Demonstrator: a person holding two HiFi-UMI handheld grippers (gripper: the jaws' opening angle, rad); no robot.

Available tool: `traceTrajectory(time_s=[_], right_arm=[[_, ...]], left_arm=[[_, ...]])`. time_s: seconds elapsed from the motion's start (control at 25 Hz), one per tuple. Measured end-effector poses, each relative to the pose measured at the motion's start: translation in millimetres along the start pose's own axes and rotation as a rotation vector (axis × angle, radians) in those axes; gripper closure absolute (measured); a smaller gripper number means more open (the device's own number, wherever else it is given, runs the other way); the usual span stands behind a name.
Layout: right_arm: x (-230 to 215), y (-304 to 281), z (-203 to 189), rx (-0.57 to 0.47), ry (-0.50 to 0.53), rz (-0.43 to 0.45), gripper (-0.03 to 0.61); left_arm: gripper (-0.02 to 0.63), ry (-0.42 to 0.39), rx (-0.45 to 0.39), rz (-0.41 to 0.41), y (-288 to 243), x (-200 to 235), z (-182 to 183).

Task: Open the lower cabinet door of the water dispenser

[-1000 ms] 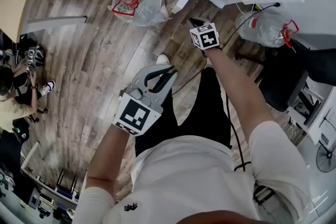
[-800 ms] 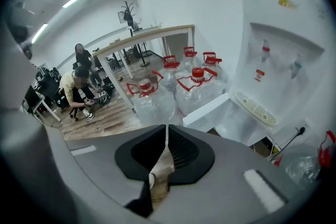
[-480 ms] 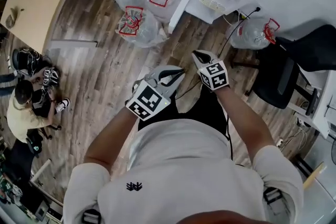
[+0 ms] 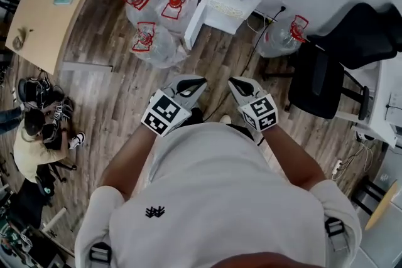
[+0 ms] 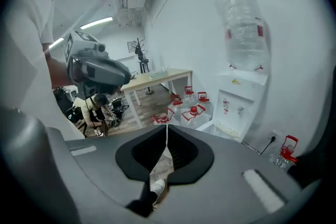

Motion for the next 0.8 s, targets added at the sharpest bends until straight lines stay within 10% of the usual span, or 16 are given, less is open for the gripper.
traceTrajectory(time_s=[0.8], right_arm=[[-13, 211, -53, -0.124, 0.019, -0.016, 0.577]], left_arm=[[0.557, 0.028, 0.001, 0.053, -48, -171, 24]])
Point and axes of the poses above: the fingertips, and each gripper's own axes: y backward along the fingers, x to its left, z out of its top, the point moved 1 cm from there along y, backward along the fingers, and after that the axes turned 2 degrees about -y, right-handed, at the moved point
